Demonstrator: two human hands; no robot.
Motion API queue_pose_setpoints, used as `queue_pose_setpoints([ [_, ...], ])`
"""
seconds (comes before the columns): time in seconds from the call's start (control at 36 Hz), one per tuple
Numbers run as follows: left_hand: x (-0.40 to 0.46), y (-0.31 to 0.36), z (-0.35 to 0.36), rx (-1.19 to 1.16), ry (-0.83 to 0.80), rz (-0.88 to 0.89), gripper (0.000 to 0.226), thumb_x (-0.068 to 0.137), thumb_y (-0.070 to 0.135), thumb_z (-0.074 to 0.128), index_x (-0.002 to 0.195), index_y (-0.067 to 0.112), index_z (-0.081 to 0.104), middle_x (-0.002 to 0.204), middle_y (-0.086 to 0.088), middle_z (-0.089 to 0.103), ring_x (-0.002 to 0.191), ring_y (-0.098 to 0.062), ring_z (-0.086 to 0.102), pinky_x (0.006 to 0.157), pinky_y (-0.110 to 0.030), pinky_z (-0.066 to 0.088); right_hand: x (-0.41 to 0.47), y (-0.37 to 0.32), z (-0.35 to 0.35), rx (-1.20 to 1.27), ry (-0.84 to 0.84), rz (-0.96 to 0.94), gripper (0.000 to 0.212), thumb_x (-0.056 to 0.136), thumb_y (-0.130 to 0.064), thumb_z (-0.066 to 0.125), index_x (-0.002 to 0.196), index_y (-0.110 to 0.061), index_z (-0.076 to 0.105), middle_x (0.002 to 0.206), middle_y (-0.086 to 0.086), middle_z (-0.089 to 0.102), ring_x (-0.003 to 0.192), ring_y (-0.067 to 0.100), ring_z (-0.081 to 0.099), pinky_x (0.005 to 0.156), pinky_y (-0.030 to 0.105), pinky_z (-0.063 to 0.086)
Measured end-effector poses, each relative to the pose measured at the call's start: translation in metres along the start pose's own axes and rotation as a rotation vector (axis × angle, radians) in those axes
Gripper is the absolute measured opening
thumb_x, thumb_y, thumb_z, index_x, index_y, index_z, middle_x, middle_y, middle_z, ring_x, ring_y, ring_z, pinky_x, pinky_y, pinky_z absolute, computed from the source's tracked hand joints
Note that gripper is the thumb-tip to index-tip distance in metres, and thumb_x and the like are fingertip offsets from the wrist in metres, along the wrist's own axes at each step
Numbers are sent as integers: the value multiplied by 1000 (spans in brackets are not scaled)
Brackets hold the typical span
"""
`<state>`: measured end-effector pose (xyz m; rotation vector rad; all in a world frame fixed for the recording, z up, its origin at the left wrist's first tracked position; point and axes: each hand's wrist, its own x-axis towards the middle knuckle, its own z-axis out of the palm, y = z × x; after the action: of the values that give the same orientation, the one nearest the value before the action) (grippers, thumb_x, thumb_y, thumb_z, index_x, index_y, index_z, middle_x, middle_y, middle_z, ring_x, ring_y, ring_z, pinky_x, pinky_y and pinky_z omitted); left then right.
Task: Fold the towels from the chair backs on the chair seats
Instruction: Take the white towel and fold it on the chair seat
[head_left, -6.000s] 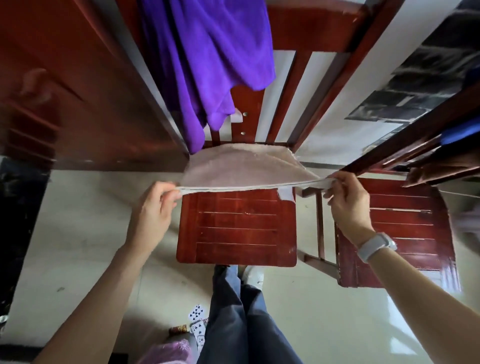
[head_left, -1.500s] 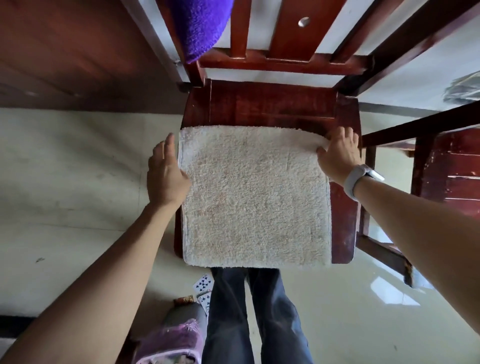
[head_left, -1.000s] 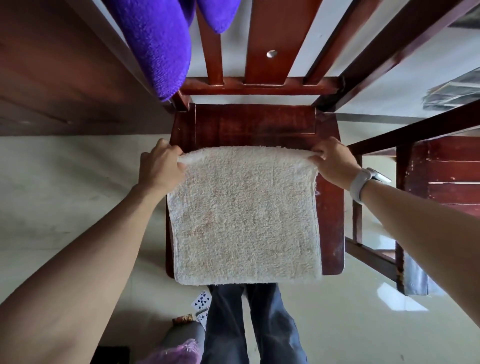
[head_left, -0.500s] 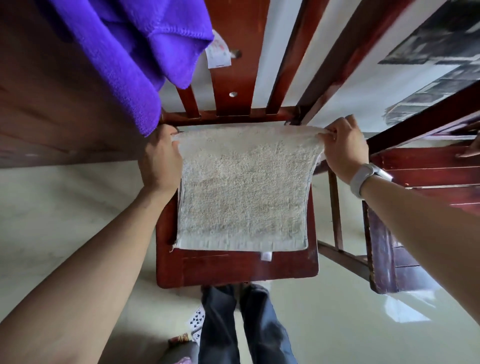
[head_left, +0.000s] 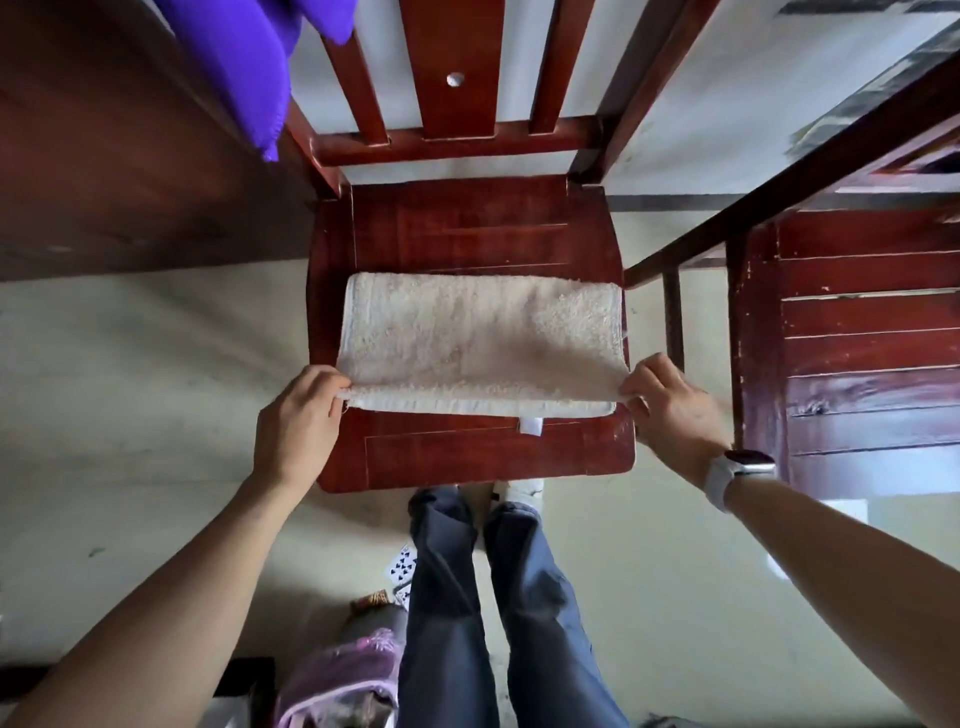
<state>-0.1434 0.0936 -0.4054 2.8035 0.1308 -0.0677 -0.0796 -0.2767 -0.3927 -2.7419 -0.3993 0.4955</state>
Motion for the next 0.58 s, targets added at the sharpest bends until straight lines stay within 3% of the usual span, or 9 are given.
queue_pose_setpoints([
  [0.11,-12,-3,10,7,-37,-4,19,73,-6,69,89,4,70,95,-8,70,71,-26,68,55,-35,54,-11,-1,16,2,-45,41,12,80,-3,61,91,-7,62,97,11,56,85,32,59,55,35,47],
  [0.25,-14,-5,15,49,-112,-6,19,73,-5,69,89,5,71,99,-6,71,76,-28,68,53,-40,56,-17,-1,25,-88,-117,50,16,81,-3,59,97,-6,62,101,13,56,90,34,57,60,42,52],
  [0.31,-14,-6,17,90,-154,-11,23,71,-8,68,90,5,70,100,-6,71,77,-29,68,51,-42,55,-18,-1,28,-136,-158,63,19,83,-4,57,101,-8,62,106,13,55,95,33,55,64,43,51],
  [0.44,-14,-6,23,157,-277,-115,34,75,-9,59,105,4,68,118,-10,64,104,-33,59,68,-46,54,-23,-3,36,-278,-378,52,26,89,-15,46,112,-13,58,117,5,52,107,24,50,87,36,43],
  [0.58,-10,7,23,154,-181,-59,35,74,1,59,109,2,62,120,-16,59,111,-36,53,86,-49,45,-19,-24,34,-141,-120,53,13,80,-9,56,86,-4,66,86,13,63,83,35,60,72,41,44],
])
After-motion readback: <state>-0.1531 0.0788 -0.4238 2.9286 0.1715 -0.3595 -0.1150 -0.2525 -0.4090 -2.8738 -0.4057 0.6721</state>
